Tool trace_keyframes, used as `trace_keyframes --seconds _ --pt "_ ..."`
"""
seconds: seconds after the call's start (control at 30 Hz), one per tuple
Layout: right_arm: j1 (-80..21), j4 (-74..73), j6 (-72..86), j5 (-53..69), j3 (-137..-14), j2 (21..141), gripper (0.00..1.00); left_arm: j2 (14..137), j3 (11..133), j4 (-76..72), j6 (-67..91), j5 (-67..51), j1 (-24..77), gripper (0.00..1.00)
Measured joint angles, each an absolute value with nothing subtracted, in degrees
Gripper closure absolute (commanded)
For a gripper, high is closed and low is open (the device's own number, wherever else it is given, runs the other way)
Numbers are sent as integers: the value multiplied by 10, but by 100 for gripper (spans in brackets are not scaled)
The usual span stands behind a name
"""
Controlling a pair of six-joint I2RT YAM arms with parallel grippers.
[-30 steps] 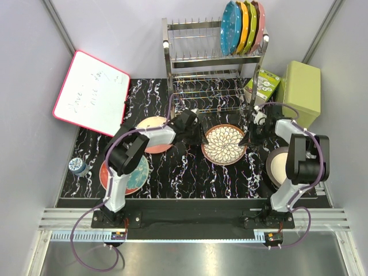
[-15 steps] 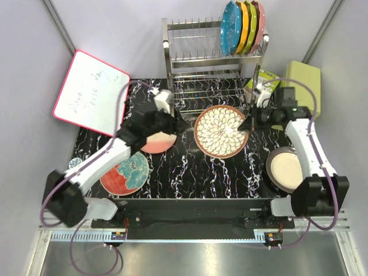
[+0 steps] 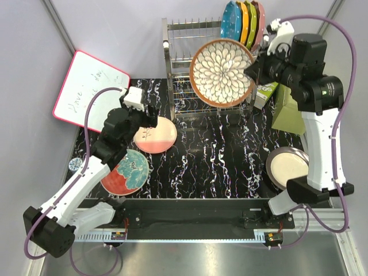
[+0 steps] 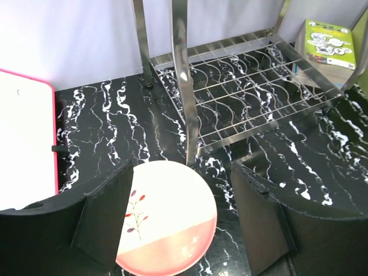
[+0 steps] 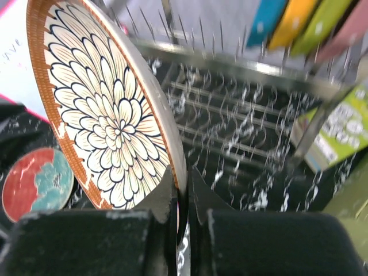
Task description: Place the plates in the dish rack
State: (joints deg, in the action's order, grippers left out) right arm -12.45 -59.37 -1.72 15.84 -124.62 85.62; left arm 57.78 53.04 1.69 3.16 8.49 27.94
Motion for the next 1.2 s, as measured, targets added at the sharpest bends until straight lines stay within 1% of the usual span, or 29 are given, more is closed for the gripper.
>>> trace_keyframes --seconds 0.1,0.2,0.27,0.33,0.4,0.5,0.57,0.63,0.7,0.77,0.87,0.93,1.03,1.2 --pt "-157 -602 -5 115 -1357 906 100 571 523 16 25 89 279 26" --pt "-183 -595 -5 63 -1432 948 100 558 511 16 24 91 279 26" --pt "-205 -585 -18 8 -1491 984 100 553 505 15 25 91 279 26" --pt "-234 -547 -41 -57 -1524 1014 100 549 500 16 26 91 279 26" --pt "-267 -488 -71 -119 -1524 1034 100 547 497 15 27 90 279 26" --pt "-316 -372 -138 -214 -1488 1047 100 543 489 14 28 90 279 26" --pt "-351 -251 -206 -279 -1437 1050 100 538 483 12 29 90 279 25" --pt "-380 -140 -278 -324 -1419 1070 100 533 477 11 29 90 279 25" --pt "-401 -50 -336 -361 -1434 1105 100 528 470 11 32 90 279 25" --pt "-416 14 -385 -392 -1489 1155 100 524 463 10 36 88 277 25" --pt "-424 104 -454 -425 -1558 1218 100 518 455 10 44 86 277 26" --pt "-424 166 -496 -441 -1576 1243 100 514 451 11 46 85 277 26" --pt "-424 219 -535 -474 -1579 1257 100 501 442 12 43 98 278 26" --pt "-422 257 -561 -523 -1565 1257 100 491 434 13 19 158 284 24"
